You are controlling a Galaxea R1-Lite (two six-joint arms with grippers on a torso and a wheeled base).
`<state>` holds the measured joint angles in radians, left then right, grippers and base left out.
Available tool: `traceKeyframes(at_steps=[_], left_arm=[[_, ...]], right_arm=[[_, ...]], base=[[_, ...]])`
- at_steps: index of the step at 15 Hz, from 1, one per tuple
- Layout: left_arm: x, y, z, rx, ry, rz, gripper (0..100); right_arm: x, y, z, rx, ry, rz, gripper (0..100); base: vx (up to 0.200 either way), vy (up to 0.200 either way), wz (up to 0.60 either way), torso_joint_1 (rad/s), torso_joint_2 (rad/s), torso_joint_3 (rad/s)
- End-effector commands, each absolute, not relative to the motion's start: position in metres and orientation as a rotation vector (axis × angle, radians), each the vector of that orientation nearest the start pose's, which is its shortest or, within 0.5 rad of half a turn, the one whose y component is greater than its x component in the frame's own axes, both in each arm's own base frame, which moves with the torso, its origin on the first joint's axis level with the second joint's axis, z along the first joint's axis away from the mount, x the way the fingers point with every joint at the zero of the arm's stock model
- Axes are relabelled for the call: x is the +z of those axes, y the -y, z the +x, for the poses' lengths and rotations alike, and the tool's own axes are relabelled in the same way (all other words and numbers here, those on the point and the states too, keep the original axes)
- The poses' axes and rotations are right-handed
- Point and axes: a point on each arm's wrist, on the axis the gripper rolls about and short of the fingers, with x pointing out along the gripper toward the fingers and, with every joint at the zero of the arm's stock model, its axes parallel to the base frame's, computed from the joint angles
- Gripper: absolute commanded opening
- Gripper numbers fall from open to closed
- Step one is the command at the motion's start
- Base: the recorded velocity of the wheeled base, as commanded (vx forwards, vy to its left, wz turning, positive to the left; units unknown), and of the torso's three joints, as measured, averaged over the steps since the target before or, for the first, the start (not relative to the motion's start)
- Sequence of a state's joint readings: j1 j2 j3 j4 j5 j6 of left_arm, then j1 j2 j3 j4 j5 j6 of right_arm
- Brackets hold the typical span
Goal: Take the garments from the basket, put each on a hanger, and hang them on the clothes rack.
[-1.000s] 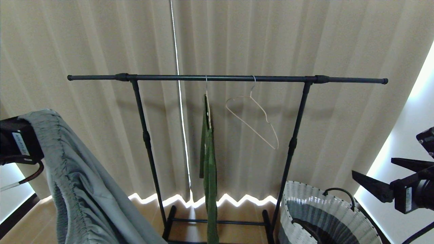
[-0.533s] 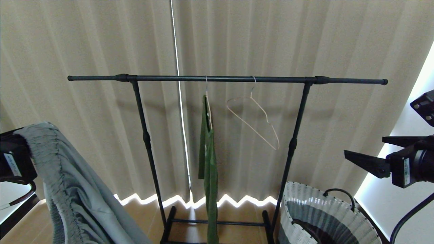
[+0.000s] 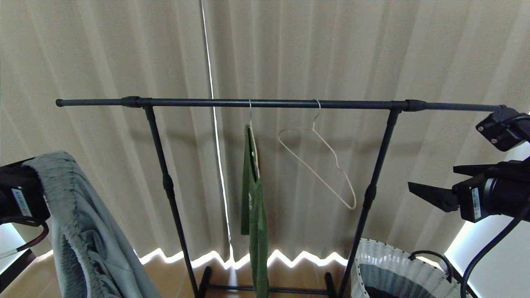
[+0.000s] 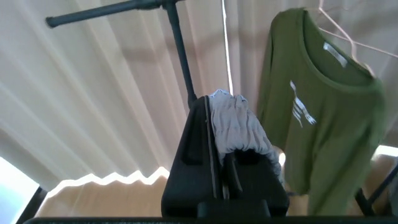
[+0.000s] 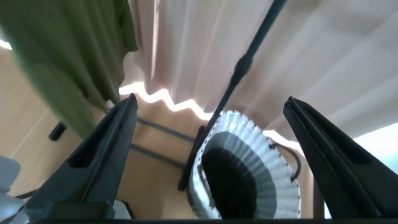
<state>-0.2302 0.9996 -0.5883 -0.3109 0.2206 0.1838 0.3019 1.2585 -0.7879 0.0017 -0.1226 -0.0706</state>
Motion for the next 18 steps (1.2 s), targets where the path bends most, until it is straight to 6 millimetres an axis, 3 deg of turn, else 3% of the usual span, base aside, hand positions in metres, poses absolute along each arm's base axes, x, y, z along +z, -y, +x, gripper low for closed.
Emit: traceKeyframes(at_steps=[1,8,18], left_arm=[[0.2408,0.0249,0.1281,-0.017,-0.101,0.207,0],[0.2393,0.0249,0.1277,-0.019,-0.102,0.211,0],[0.2398,0.0248,0.1274,-0.018,-0.101,0.206,0]], right_arm=[[0.2258,-0.0541,0.1827,0.193,-0.462,-0.172,100],[0.2234,-0.0561,0.1822,0.204,-0.475,-0.179,100],[0.2204,-0.0599,0.1828,0.219,-0.487,-0.185,100]], base=[[0.200,0.000,0.00,0.007,0.00,-0.002],[0.200,0.000,0.00,0.001,0.00,0.002],[0.000,0.000,0.00,0.000,0.00,0.000]])
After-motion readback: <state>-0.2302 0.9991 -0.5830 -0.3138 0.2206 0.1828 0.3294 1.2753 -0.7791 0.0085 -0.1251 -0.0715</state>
